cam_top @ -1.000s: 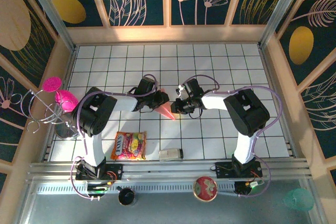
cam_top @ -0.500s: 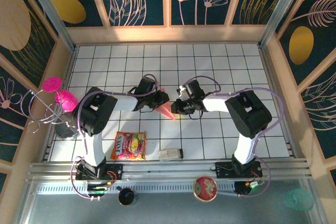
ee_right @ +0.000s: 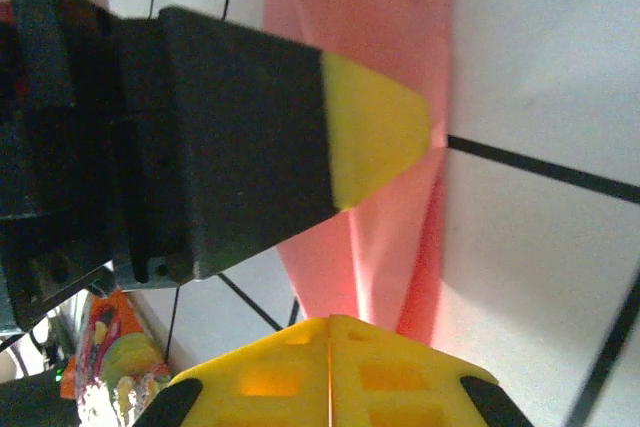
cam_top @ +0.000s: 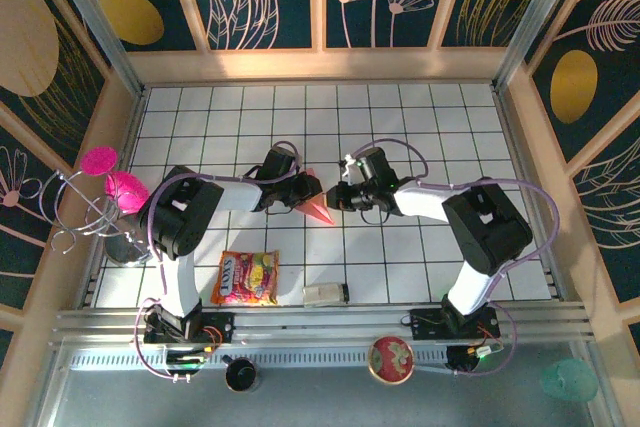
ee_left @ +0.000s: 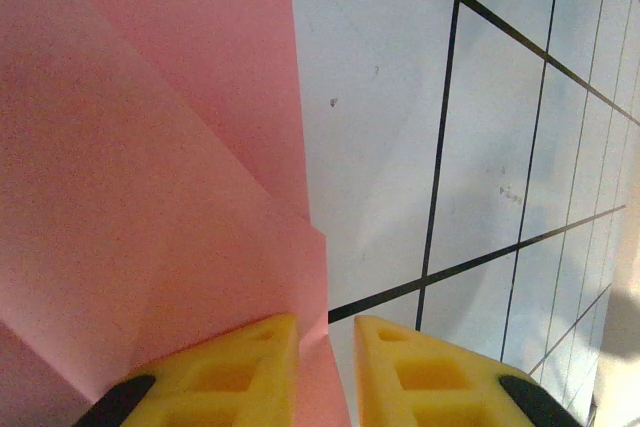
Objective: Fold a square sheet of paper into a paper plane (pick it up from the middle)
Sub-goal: Fourth fold the wing at the center of the table.
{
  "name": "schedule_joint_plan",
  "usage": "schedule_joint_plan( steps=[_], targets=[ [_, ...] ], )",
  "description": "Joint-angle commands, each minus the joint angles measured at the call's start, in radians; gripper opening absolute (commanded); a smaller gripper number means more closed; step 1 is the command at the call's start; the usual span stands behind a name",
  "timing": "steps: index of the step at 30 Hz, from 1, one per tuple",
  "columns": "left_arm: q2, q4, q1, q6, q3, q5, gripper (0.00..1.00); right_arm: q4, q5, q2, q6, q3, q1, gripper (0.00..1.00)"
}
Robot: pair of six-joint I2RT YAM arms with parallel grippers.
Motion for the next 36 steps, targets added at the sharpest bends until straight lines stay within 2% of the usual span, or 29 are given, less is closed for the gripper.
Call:
schedule_joint_plan(
  steps=[1,9,17,36],
  targets=[
    [0.037,-0.064,0.006,0.002,0.001,-0.019,0.22,0.041,-0.056,0.045,0.009,0.024,0.014,0.06],
    [0.032,-0.071,0.006,0.001,0.000,-0.019,0.21,0.001,-0.074,0.111,-0.021,0.064,0.027,0.05],
    [0.035,-0.082,0.007,-0.002,0.001,-0.025,0.21,-0.069,-0.023,0.132,-0.059,0.084,0.034,0.05],
    [0.033,-0.094,0.007,-0.004,-0.006,-0.039,0.21,-0.141,-0.044,0.161,-0.116,0.079,0.043,0.05]
  ],
)
